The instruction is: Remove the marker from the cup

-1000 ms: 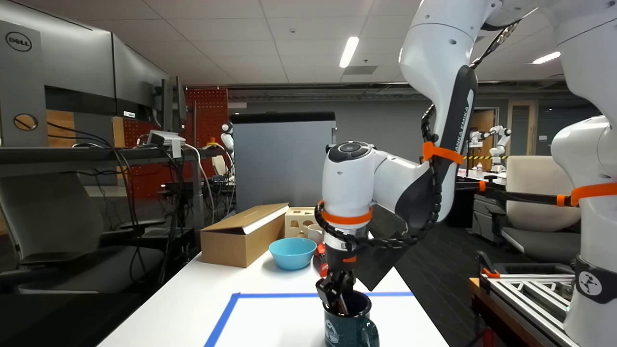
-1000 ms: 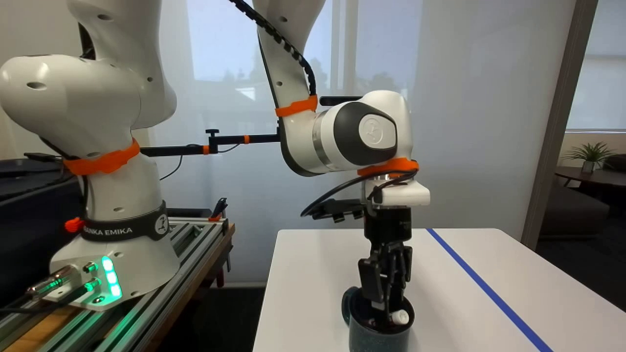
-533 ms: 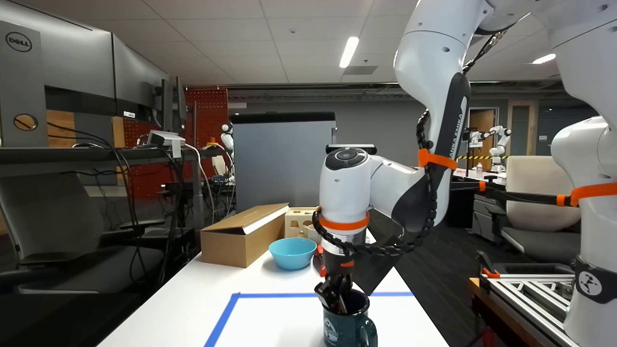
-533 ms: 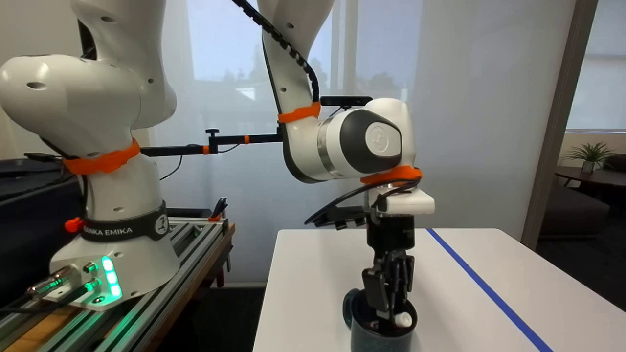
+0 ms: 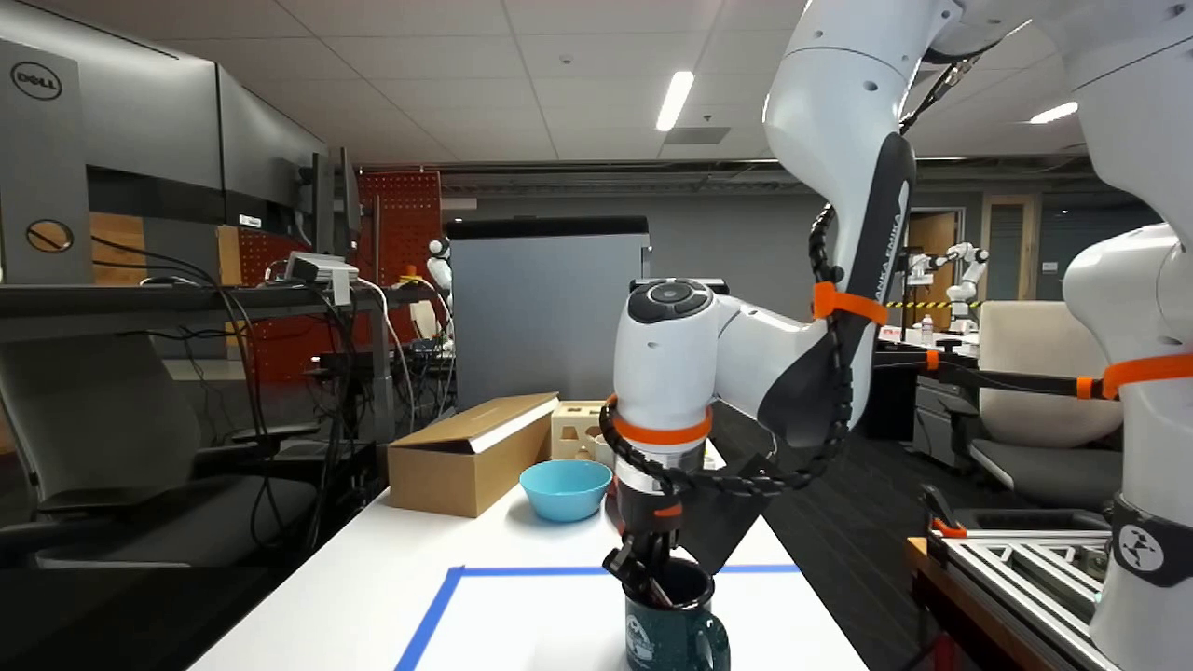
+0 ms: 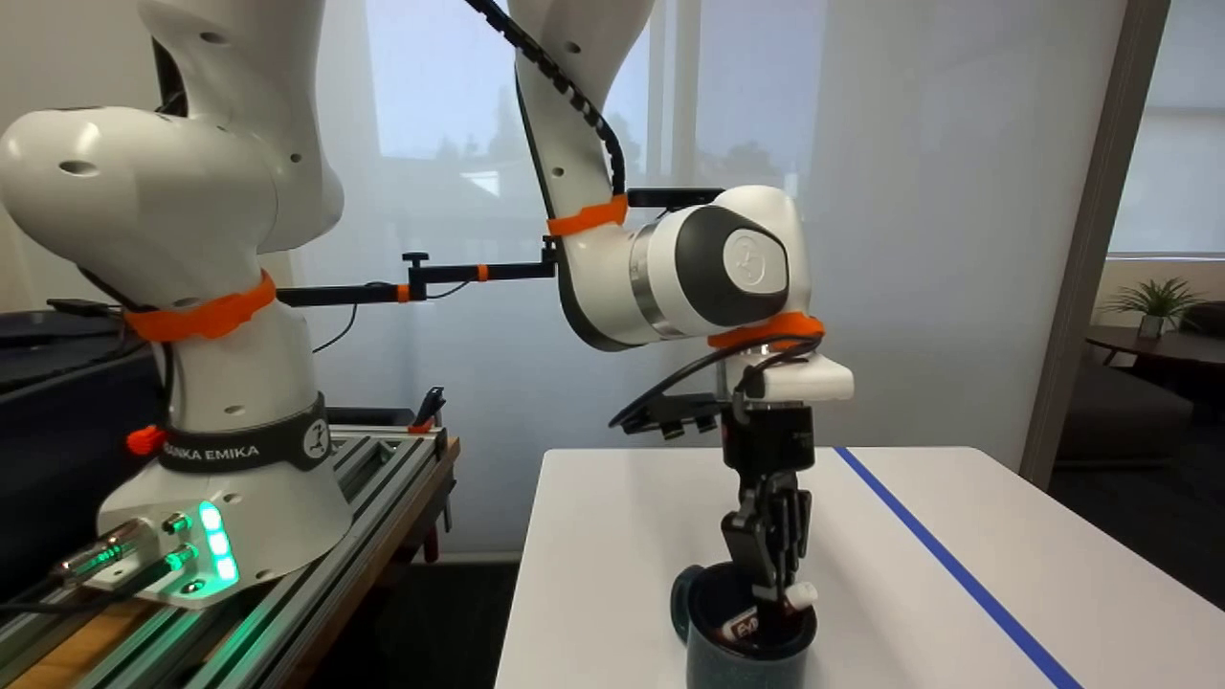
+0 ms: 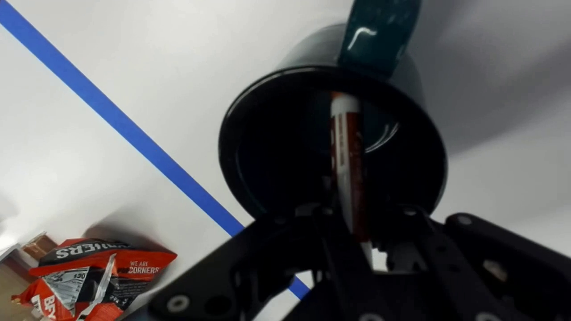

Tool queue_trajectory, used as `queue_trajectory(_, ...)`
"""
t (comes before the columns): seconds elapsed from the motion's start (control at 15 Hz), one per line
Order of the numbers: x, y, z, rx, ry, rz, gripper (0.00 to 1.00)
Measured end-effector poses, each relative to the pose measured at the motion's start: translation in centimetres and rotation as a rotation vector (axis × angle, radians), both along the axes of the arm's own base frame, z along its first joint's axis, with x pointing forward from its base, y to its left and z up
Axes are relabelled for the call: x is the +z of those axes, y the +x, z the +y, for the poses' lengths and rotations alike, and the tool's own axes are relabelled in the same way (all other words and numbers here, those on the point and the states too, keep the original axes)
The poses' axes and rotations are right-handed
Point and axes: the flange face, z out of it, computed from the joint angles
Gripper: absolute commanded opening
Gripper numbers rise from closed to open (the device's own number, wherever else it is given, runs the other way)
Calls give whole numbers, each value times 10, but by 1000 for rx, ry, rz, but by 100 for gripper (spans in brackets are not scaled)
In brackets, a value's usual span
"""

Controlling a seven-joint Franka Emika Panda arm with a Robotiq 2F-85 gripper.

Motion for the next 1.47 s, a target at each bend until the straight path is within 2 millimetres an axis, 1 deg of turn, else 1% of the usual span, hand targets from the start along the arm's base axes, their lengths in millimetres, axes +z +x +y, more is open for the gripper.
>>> queue_trajectory(0.13,10,0,7,10,-15,-6,5)
queue_trajectory(0.27,27,-1,13,14,-40,-12,5)
queue_trajectory(0.53,72,-6,26,30,-118,-21,5)
queue_trajectory(0.67,94,-6,43,80,-147,-24,5)
queue_trajectory(0.8,109,-1,70,144,-160,-30,5)
queue_trajectory(0.87,113,2,85,180,-160,-31,5)
queue_trajectory(1.0,111,10,113,242,-154,-27,5)
queue_trajectory(1.13,97,18,132,288,-148,-6,5)
queue_trajectory(1.27,75,29,142,324,-143,32,5)
queue_trajectory(1.47,36,45,145,367,-120,98,5)
